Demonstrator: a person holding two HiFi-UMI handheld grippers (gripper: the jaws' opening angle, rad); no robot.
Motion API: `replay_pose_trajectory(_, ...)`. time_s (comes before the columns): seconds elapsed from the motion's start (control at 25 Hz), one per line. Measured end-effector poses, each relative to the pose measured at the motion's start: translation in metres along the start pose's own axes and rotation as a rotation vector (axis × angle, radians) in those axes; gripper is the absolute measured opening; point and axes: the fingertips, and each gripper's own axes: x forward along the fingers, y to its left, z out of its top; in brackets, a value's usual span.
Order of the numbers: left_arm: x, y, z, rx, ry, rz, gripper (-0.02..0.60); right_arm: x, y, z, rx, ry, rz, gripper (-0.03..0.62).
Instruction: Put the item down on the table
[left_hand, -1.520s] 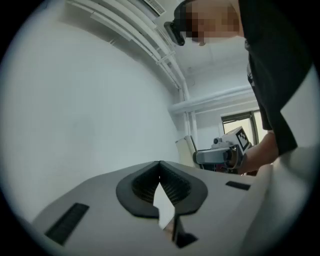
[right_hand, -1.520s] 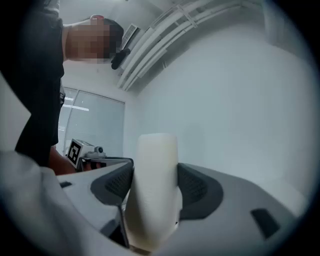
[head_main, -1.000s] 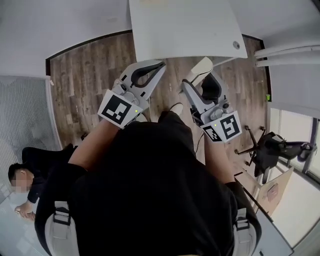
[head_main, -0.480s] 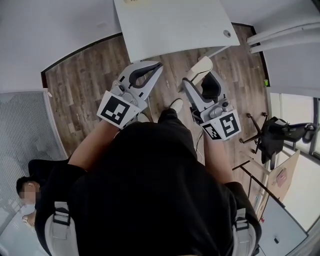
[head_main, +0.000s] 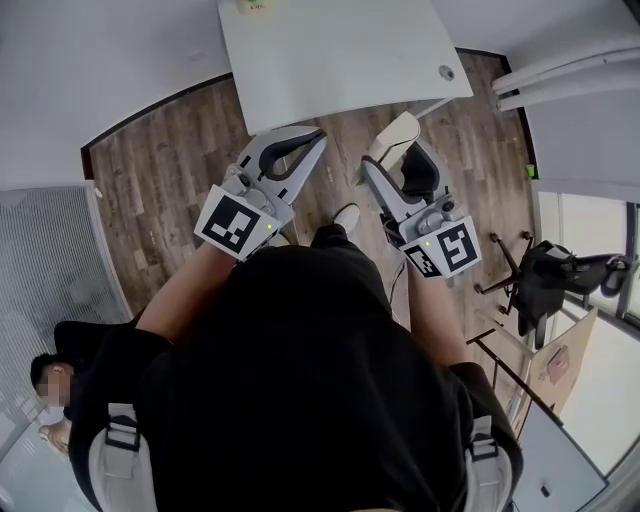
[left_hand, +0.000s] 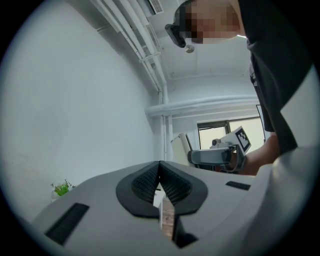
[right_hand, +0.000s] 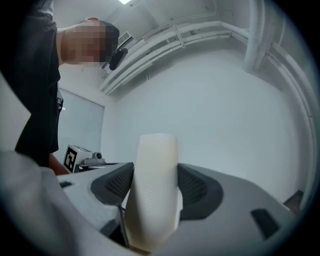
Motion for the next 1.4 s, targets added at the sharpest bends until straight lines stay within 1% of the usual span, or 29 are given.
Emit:
replay_pose_trajectory(0.24, 0.035, -0.003, 0.002, 0.043, 0.009, 0.025, -0.006, 0.000, -0.036, 0.006, 0.011, -0.006, 0.041, 0.282)
replay_pose_trajectory(0.4, 0.068, -0.010, 0.000, 0.052, 0.014, 0.042, -0.006, -0.008, -0.067, 0.011, -0.006, -0.005, 0.067, 0.282)
replay_pose_trajectory(0.6, 0.076, -0.006, 0.002, 0.061, 0.016, 0.066, -0.006, 0.000, -0.076, 0.011, -0.005, -0.005, 0.096, 0.282)
replay_pose_trajectory(0.84, 0.123, -0.015, 0.005, 0.073, 0.025, 0.112, -0.006, -0.011, -0.118, 0.014, -0.005, -0.002, 0.143, 0.282)
replay_pose_trajectory(1.08, 0.151, -0.023, 0.008, 0.079, 0.024, 0.145, -0.006, -0.022, -0.145, 0.021, -0.004, -0.010, 0.180, 0.282)
replay_pose_trajectory(1.2, 0.161, -0.027, 0.008, 0.086, 0.021, 0.155, -0.006, -0.028, -0.156, 0.021, -0.001, -0.009, 0.182, 0.282)
replay_pose_trajectory(1.4, 0.168, -0.027, 0.003, 0.067, 0.037, 0.159, -0.006, -0.030, -0.166, 0.021, 0.016, -0.017, 0.165, 0.282)
